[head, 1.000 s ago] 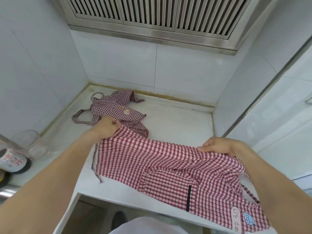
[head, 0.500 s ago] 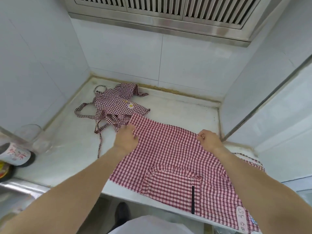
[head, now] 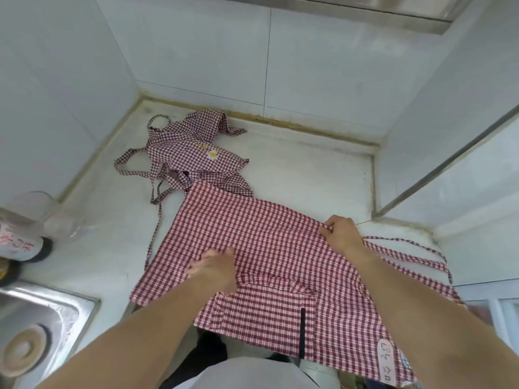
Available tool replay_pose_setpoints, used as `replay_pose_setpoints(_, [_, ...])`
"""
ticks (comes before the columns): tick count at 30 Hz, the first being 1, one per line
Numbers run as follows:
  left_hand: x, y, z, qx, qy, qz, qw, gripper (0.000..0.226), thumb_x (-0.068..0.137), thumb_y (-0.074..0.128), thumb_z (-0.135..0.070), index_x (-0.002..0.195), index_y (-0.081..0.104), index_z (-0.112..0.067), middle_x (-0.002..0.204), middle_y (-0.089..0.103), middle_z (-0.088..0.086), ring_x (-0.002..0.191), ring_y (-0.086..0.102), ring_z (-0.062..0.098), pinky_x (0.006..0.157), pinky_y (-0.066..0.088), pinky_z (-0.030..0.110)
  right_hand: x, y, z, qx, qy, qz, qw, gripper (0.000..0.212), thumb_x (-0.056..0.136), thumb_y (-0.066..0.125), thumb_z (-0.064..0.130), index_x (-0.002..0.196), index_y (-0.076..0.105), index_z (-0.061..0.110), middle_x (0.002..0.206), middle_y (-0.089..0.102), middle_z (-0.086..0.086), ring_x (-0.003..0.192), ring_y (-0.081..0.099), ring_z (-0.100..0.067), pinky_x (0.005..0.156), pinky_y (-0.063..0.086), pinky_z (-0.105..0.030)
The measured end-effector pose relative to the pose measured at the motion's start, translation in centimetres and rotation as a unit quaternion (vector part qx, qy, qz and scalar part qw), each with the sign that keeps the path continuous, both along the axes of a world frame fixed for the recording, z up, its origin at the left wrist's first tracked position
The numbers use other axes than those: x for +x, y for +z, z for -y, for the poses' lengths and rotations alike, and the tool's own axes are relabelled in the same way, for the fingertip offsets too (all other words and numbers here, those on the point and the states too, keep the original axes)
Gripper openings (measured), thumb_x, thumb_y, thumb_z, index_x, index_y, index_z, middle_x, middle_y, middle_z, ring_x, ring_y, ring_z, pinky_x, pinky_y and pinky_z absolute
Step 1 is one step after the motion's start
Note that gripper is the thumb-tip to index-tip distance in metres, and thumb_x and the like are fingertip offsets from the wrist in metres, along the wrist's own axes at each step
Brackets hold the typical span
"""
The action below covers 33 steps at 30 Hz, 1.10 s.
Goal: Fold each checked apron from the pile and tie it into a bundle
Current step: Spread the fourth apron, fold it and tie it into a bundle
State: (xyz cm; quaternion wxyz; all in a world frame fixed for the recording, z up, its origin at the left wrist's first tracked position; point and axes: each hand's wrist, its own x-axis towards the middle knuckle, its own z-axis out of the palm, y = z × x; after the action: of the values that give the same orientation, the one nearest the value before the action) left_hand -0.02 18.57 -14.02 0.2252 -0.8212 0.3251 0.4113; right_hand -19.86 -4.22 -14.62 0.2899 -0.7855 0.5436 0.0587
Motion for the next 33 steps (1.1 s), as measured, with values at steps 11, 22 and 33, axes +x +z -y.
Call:
replay_pose_setpoints(11, [-4.5,-1.0,4.8,-0.259,-0.117,-0.038,0.958,0.098,0.086,0.067,-0.052,0.157,0.004,-0.029,0.163,-0.001,0.014,0.151,0.000,0.034,0.118,0.011,0.064,1.1,-1.9,-3.8,-0.014,0.092,-0.022,0.995,0.025,0.099,0.055,0.038,0.112,0.062,0.018,0.105,0.068,-0.002,0.097,0.062,-0.023,0.097,0.045,-0.038])
replay_pose_setpoints(22, [-6.1,-1.8,7.9,-0.105,-0.149,-0.047,0.982,0.127,0.082,0.075,-0.050,0.149,-0.033,-0.034,0.155,-0.037,0.020,0.144,-0.031,0.041,0.110,0.001,0.077,-5.2,1.5,5.6,0.181,0.095,0.020,0.979,0.048,0.078,0.076,0.056,0.093,0.072,0.010,0.097,0.071,-0.013,0.093,0.067,-0.026,0.088,0.050,-0.038])
replay_pose_setpoints(33, [-5.8,-1.8,7.0,-0.121,-0.138,-0.049,0.982,0.124,0.083,0.074,-0.050,0.148,-0.031,-0.041,0.155,-0.041,0.011,0.144,-0.036,0.030,0.114,-0.003,0.072,-6.4,6.4,8.2,0.146,0.166,-0.026,0.975,0.057,0.074,0.075,0.064,0.063,0.053,0.013,0.061,0.045,0.002,0.059,0.043,-0.014,0.059,0.031,-0.029])
